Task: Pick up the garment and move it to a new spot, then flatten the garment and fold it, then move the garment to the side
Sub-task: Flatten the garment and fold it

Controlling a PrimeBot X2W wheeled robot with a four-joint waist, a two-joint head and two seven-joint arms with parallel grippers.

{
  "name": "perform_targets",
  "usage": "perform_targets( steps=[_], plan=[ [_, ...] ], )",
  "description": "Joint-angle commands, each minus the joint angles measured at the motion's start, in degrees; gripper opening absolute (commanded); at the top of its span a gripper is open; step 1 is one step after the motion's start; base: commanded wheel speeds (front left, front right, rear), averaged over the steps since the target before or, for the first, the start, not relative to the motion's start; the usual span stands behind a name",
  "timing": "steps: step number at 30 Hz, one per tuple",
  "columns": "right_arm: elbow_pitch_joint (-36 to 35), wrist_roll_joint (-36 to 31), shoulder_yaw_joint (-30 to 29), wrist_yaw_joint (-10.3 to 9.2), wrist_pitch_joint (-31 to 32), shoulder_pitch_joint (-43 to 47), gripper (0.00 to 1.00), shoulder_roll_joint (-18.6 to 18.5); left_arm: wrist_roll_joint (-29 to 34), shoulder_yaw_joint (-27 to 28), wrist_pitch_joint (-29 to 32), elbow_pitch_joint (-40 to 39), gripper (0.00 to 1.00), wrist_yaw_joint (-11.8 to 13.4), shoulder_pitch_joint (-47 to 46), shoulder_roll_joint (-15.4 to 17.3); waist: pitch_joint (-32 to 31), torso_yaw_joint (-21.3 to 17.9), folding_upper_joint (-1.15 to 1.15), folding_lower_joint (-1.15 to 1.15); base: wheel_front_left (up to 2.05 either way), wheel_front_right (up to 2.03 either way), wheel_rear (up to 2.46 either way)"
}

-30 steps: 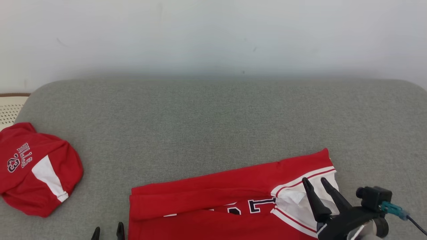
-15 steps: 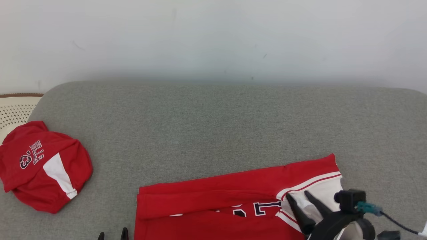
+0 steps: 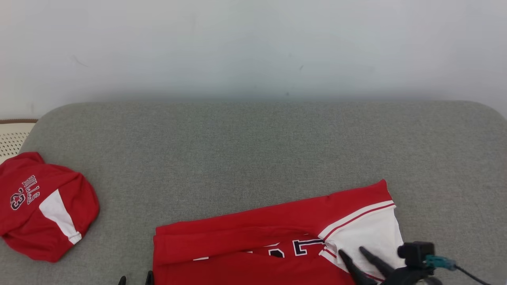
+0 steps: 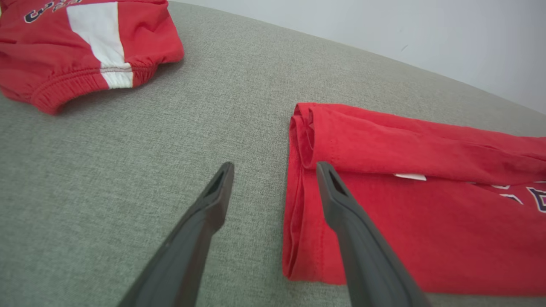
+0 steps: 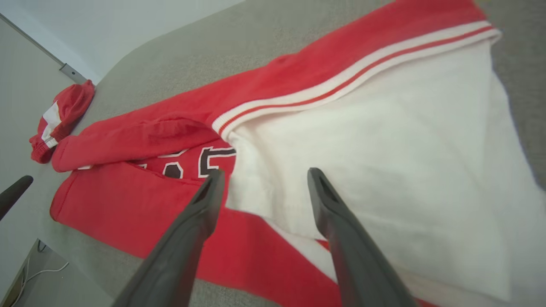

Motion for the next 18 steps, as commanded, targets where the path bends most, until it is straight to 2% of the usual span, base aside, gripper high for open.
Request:
perform_targets(
  steps=[1,6,18],
  plan=[
    [0.4,-0.1,-1.0,-0.04,-1.6,-0.6,1.00,-0.7,0.0,0.0,-0.1,-0.1,1.00,0.2,0.9,0.1,0.2,-0.2,0.00,0.00,0.00,0.00,0.00],
    [4.5,-2.7,-7.2,-0.04,-5.3,-1.5,1.00,-0.3,-0.1,-0.1,-0.1,-0.3,1.00,0.4,1.0,0.0,0.6,-0.4,0.00,0.00,0.00,0.00,0.00],
    [14.8,-12.4,-21.0,-0.04,-6.1,-3.4,1.00,5.1,0.3,0.0,-0.1,-0.3,1.00,-0.5,-1.4,0.0,4.0,0.9,0.00,0.00,0.00,0.00,0.00]
  ],
)
